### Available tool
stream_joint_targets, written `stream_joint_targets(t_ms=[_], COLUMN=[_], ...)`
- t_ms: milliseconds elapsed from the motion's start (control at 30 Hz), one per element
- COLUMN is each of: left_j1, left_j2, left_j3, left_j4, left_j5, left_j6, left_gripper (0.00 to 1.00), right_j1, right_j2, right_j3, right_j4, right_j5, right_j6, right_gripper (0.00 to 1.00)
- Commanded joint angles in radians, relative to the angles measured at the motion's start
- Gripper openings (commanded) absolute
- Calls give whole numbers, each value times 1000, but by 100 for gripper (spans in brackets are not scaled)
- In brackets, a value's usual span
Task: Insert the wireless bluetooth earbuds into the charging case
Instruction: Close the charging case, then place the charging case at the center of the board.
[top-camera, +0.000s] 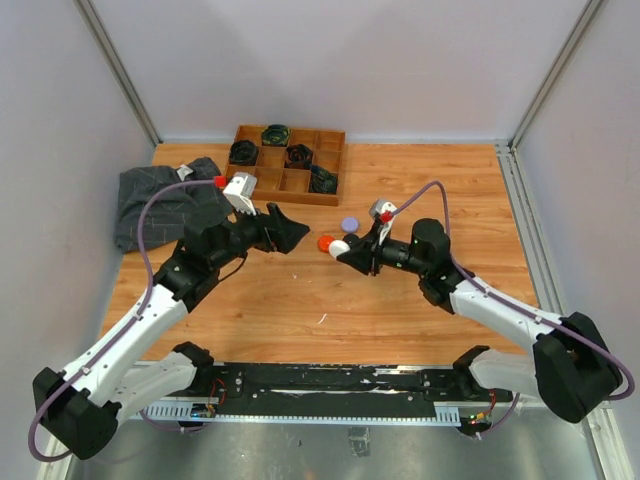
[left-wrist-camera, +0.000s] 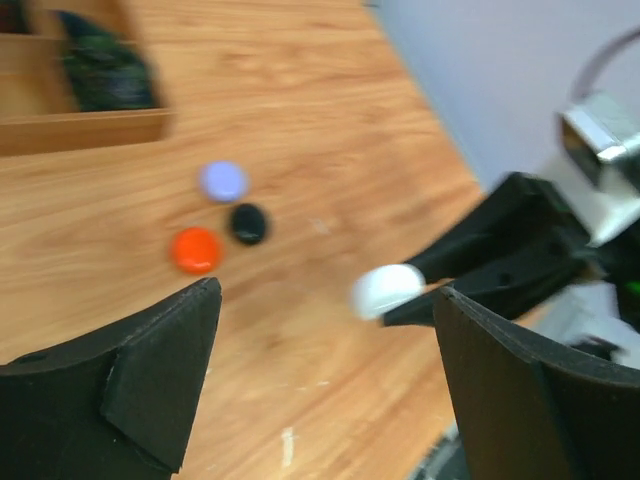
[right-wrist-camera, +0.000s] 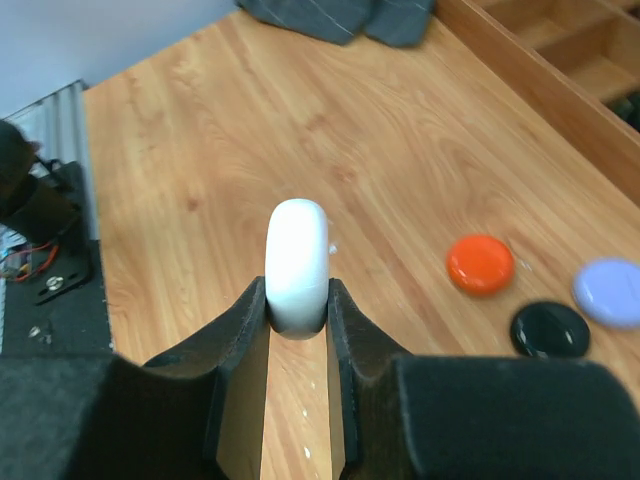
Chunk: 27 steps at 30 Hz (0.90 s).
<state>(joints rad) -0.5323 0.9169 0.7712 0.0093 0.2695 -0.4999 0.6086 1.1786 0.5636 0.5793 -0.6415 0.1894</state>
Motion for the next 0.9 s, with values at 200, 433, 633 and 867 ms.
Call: stream_joint_targets(t_ms=[200, 433, 633, 867], left_j1=[9, 44, 118, 175], left_j2=[-56, -148, -216, -254], left_j3=[149, 2, -27, -34], left_j4=[-451, -344, -327, -321], left_j5=[-648, -763, -763, -749], left_j6=[281, 293, 273, 264], left_gripper=[97, 99, 99, 99], right_j1=[-181, -303, -369, -370], right_j2=[106, 293, 481, 658], right_j3=[81, 177, 301, 420], right_j4=[-282, -367, -446, -455], right_j5=[171, 171, 116, 30], right_j6=[112, 154, 185, 252], right_gripper=[1, 1, 2, 6])
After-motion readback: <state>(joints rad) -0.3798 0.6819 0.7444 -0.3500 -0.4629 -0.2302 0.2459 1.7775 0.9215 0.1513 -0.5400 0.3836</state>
